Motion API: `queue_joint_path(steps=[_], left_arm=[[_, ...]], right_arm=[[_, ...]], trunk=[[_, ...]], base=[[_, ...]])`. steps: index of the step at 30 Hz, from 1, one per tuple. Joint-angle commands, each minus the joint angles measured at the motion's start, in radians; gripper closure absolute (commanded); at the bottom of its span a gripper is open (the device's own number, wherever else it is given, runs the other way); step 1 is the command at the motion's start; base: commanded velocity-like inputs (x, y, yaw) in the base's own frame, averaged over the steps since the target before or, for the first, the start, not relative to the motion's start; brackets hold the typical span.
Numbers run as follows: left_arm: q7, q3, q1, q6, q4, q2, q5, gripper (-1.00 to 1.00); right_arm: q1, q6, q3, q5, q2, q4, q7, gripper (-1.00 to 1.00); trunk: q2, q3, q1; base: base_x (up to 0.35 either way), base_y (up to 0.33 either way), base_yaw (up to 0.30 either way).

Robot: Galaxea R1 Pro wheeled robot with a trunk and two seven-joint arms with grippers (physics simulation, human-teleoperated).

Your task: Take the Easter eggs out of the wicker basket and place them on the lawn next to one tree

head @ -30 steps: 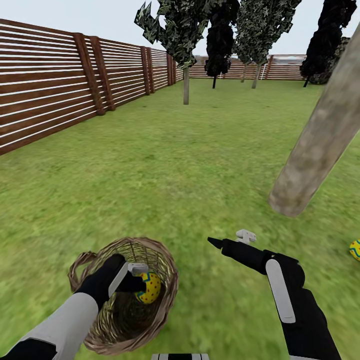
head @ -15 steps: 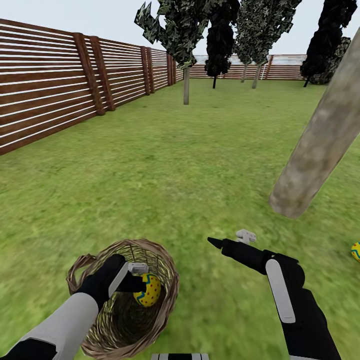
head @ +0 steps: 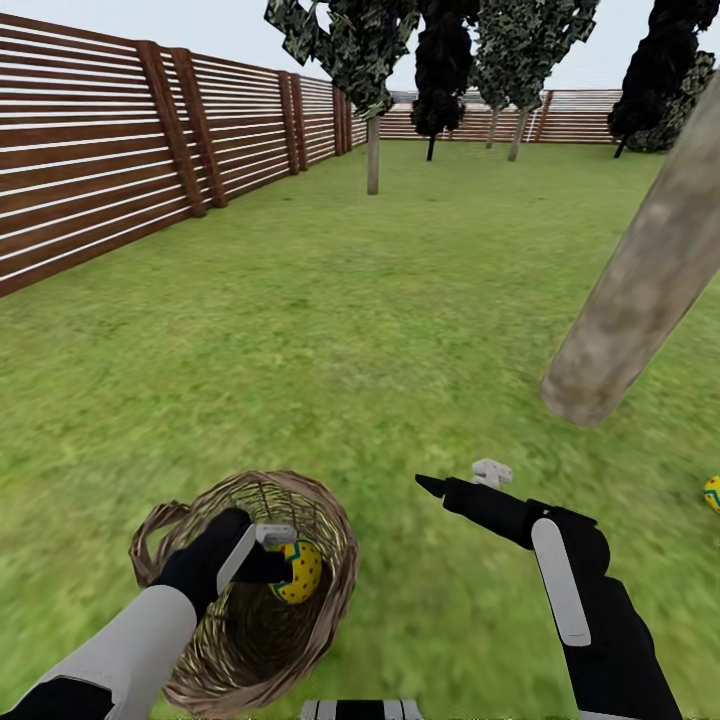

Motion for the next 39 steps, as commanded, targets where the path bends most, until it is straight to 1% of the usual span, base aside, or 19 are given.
queue_joint_path(steps=[1, 11, 19, 30, 34, 39], left_arm=[[0.000, -0.003, 0.000, 0.002, -0.001, 0.001, 0.002, -1.00], [0.000, -0.002, -0.001, -0.019, -0.003, 0.001, 0.002, -1.00], [0.000, -0.002, -0.003, -0.085, -0.010, 0.003, 0.001, -1.00], [0.000, 0.000, -0.002, -0.099, -0.049, 0.007, 0.002, -1.00], [-0.001, -0.001, -0.001, -0.122, -0.068, 0.007, 0.002, -1.00], [-0.008, 0.000, -0.002, -0.132, -0.077, 0.010, 0.002, -1.00]], right_arm=[[-0.001, 0.005, -0.003, 0.007, 0.001, -0.001, 0.010, -1.00], [-0.001, 0.005, -0.002, 0.007, 0.001, -0.001, 0.010, -1.00], [-0.001, 0.005, 0.000, 0.007, 0.003, -0.001, 0.010, -1.00], [-0.001, 0.005, 0.001, 0.007, 0.004, -0.001, 0.010, -1.00], [-0.001, 0.005, 0.001, 0.007, 0.003, -0.001, 0.010, -1.00], [-0.001, 0.005, 0.001, 0.007, 0.003, -0.001, 0.010, -1.00]], trunk=[[-0.001, -0.005, 0.000], [-0.003, -0.043, 0.005], [-0.005, -0.074, 0.008], [-0.007, -0.117, 0.013], [-0.008, -0.132, 0.015], [-0.010, -0.152, 0.017]], base=[[0.000, 0.000, 0.000], [0.000, 0.000, 0.000], [0.000, 0.000, 0.000], [0.000, 0.000, 0.000], [0.000, 0.000, 0.000], [0.000, 0.000, 0.000]])
